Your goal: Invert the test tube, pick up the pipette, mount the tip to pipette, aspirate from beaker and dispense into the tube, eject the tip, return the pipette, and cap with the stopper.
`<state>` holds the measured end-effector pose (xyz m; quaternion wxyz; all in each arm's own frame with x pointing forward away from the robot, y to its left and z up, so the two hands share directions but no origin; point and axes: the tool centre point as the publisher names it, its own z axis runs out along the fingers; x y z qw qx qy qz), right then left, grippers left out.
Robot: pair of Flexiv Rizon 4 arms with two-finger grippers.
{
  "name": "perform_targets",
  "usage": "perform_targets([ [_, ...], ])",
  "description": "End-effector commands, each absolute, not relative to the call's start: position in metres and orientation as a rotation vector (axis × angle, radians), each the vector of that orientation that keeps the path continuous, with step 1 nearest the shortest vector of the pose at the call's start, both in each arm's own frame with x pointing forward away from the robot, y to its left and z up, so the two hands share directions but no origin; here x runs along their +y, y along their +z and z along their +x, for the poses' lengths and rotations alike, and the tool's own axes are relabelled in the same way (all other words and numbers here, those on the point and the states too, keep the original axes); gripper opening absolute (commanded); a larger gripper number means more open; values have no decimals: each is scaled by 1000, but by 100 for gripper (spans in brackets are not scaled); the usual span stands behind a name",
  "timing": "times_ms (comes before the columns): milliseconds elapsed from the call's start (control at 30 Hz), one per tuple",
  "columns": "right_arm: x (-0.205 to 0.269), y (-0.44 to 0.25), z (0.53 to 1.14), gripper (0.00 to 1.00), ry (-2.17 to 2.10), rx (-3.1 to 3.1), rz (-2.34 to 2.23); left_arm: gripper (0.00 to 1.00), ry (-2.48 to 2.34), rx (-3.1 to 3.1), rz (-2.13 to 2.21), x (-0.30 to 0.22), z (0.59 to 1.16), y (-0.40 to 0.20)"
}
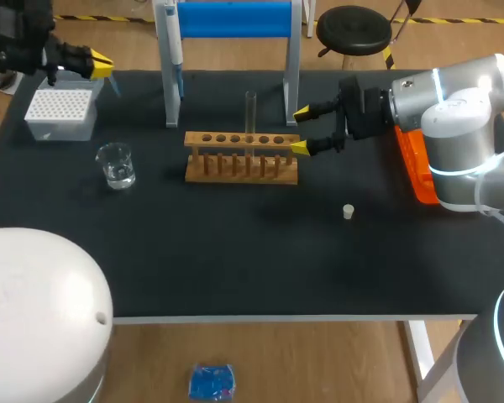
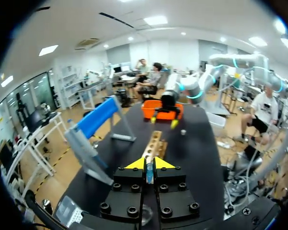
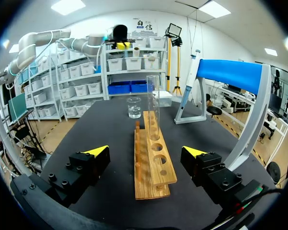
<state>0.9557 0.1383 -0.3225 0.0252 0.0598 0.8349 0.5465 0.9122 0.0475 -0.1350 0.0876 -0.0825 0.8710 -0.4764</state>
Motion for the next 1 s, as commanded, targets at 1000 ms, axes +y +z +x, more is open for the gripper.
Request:
perform_targets([
  [1000,138,-322,955,100,1689,2580,186,0,-1367,2926,-16,-118,882,-185],
])
